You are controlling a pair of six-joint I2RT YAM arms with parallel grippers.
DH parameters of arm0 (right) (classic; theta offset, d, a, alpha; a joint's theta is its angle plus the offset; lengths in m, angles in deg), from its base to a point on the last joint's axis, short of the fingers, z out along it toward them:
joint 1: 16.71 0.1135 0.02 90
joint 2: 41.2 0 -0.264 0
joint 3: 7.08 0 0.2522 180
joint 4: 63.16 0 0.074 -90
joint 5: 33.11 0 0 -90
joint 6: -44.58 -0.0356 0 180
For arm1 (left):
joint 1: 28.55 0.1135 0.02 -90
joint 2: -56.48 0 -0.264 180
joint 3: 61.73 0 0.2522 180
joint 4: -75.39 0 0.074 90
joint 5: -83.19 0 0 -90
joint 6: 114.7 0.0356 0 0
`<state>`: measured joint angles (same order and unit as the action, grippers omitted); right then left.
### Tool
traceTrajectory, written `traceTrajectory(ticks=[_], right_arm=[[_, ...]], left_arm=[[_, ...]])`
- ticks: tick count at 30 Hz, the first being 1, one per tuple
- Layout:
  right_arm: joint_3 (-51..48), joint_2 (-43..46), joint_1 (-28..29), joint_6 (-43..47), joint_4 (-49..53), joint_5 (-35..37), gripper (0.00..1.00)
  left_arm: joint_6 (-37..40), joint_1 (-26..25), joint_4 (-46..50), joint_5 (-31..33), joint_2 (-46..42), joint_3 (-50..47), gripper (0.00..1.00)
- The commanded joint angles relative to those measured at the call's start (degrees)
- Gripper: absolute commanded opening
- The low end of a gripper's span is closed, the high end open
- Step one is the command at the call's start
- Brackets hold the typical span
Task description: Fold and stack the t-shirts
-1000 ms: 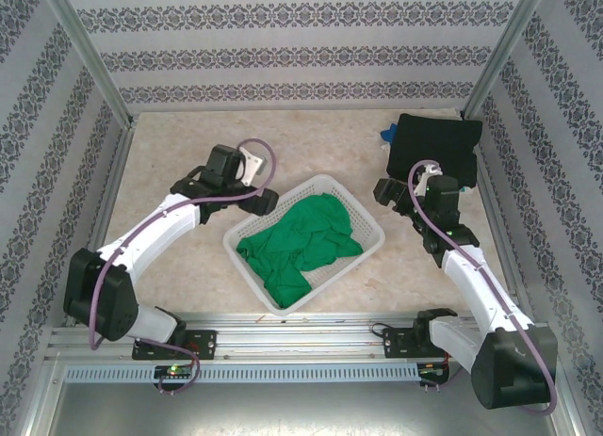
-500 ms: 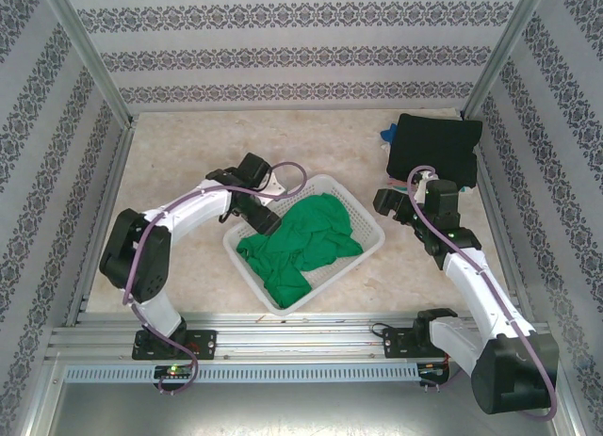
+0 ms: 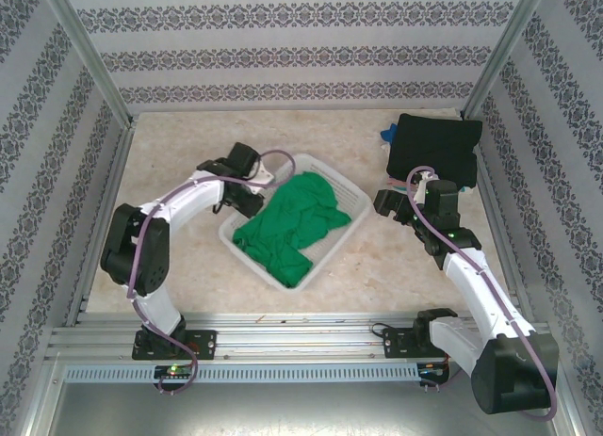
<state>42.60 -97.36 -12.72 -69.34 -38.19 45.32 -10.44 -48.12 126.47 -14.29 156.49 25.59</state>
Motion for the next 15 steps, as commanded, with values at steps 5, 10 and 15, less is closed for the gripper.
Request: traceTrajectory(ticks=[5,10,15], right_arm=[[-0.15,-0.52,-0.06,1.33,0.74,1.55,0.98],[0.09,-1.55,-0.08,1.36,0.71,1.61,0.98],[0.42,-2.31,-0.21,1.33,0.97,2.08,0.98]], left_arm=[[-2.84,18.15,-3.13,6.81,1.68,5.23,0.07],[-0.54,28.04,-5.13,5.58,5.86,10.68,0.04],[1.49,34.50,-8.50,4.16,9.31,14.39,0.07]])
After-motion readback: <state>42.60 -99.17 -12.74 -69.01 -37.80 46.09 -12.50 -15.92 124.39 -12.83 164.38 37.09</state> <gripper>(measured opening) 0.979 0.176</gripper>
